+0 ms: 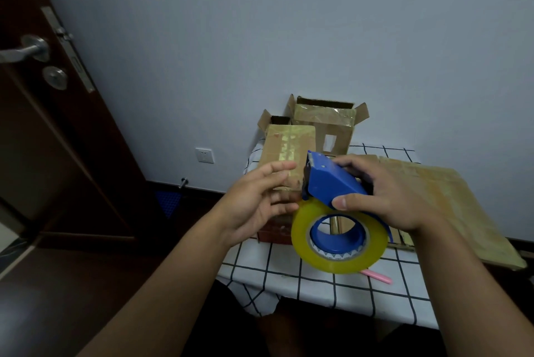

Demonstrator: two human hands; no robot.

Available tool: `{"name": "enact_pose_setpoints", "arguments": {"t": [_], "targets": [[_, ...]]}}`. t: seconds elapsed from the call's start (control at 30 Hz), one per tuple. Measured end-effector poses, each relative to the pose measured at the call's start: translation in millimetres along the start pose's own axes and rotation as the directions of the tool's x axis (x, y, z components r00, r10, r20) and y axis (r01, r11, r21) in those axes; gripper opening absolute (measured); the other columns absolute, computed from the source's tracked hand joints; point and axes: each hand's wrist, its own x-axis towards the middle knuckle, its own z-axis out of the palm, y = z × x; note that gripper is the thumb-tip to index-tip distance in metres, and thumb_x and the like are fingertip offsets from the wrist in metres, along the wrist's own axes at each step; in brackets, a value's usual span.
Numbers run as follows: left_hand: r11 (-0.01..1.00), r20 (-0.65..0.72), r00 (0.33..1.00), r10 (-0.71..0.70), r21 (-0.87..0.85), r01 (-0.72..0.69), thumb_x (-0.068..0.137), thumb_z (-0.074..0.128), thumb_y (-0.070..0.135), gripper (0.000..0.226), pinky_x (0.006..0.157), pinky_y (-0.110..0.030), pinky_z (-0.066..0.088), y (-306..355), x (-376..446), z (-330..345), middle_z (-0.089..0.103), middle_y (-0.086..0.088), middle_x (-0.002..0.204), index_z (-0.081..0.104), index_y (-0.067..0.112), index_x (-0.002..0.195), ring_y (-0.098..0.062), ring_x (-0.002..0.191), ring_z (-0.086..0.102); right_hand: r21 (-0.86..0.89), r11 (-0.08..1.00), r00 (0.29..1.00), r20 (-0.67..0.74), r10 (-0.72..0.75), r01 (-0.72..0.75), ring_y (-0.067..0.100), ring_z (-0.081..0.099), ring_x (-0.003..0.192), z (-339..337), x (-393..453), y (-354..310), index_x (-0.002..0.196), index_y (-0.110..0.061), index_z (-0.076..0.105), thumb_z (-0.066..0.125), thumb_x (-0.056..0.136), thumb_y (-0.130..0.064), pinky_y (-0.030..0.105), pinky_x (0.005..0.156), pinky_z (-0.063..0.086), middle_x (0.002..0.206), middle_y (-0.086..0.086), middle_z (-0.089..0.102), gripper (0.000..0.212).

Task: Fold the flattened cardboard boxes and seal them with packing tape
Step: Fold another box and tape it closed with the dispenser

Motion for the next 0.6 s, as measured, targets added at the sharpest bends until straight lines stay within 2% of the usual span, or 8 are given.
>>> {"name": "enact_pose_setpoints", "arguments": {"t": [0.1,0.2,0.27,0.33,0.4,0.43,0.53,0.6], "targets": [[0.994,0.003,0.998,-0.064,-0.088,0.064,0.093,0.044,0.019,0.040,0.069,-0.031,0.055,2,0,-7,0.063,-0.016,0.103,0.056,0.005,0.129,-0.023,0.081,0.065,-0.031,0.999,1.000,0.009,0.013,-0.013,0.012,0.067,0.096,0,1,1,0.116,-0.039,0.059,0.074,0.061,-0.057,0.026,0.079,0.053,0.108,-0.014,0.067,0.059],[0.993,-0.079,0.990,-0.119,0.014,0.120,0.096,0.053,0.026,0.040,0.063,-0.026,0.055,1,2,-8,0.064,-0.014,0.097,0.058,0.002,0.127,-0.019,0.075,0.064,-0.085,0.996,0.999,0.027,0.017,-0.015,0.015,0.067,0.098,1,2,4,0.117,-0.040,0.058,0.076,0.062,-0.060,0.041,0.085,0.055,0.111,-0.011,0.065,0.062],[0.986,-0.084,0.988,-0.129,0.096,0.137,0.093,0.062,0.013,0.041,0.063,-0.022,0.055,-2,4,-10,0.067,-0.014,0.100,0.055,0.001,0.131,-0.015,0.075,0.064,-0.125,0.992,0.999,0.042,0.001,0.005,0.013,0.066,0.097,2,2,3,0.116,-0.042,0.057,0.075,0.062,-0.062,0.039,0.084,0.055,0.110,-0.015,0.063,0.060],[0.977,-0.069,0.983,-0.170,0.119,0.178,0.091,0.061,-0.001,0.046,0.084,-0.028,0.056,-5,5,-14,0.069,-0.015,0.111,0.050,0.001,0.135,-0.018,0.087,0.069,-0.174,0.984,0.998,0.064,-0.016,0.027,0.009,0.064,0.097,2,1,0,0.115,-0.043,0.055,0.073,0.062,-0.064,0.031,0.081,0.054,0.108,-0.020,0.061,0.059],[0.967,-0.053,0.978,-0.202,0.146,0.208,0.091,0.058,-0.005,0.048,0.112,-0.043,0.039,-8,5,-18,0.067,-0.019,0.120,0.048,-0.001,0.137,-0.028,0.111,0.065,-0.242,0.969,0.996,0.084,-0.034,0.053,0.004,0.061,0.099,2,0,-2,0.117,-0.047,0.052,0.070,0.062,-0.068,0.023,0.079,0.052,0.109,-0.025,0.057,0.061],[0.963,-0.051,0.976,-0.210,0.164,0.216,0.091,0.059,-0.004,0.046,0.115,-0.046,0.033,-10,4,-18,0.066,-0.019,0.122,0.050,-0.003,0.136,-0.030,0.119,0.061,-0.284,0.956,0.995,0.092,-0.044,0.069,0.001,0.059,0.101,2,-1,-3,0.117,-0.049,0.049,0.069,0.062,-0.069,0.018,0.078,0.050,0.111,-0.027,0.056,0.062],[0.954,-0.070,0.972,-0.226,0.185,0.236,0.091,0.057,-0.001,0.033,0.110,-0.040,0.037,-17,5,-17,0.064,-0.023,0.123,0.060,-0.009,0.123,-0.033,0.120,0.058,-0.406,0.908,0.991,0.123,-0.061,0.106,-0.007,0.051,0.104,2,-5,-6,0.115,-0.061,0.038,0.068,0.063,-0.070,0.011,0.076,0.044,0.113,-0.033,0.051,0.061],[0.954,-0.080,0.967,-0.242,0.160,0.252,0.091,0.058,0.001,0.034,0.096,-0.030,0.047,-20,5,-16,0.062,-0.027,0.125,0.059,-0.014,0.121,-0.032,0.112,0.058,-0.449,0.887,0.988,0.147,-0.051,0.112,-0.008,0.050,0.104,1,-7,-8,0.113,-0.067,0.033,0.069,0.065,-0.071,0.015,0.078,0.045,0.114,-0.034,0.049,0.060]]}}
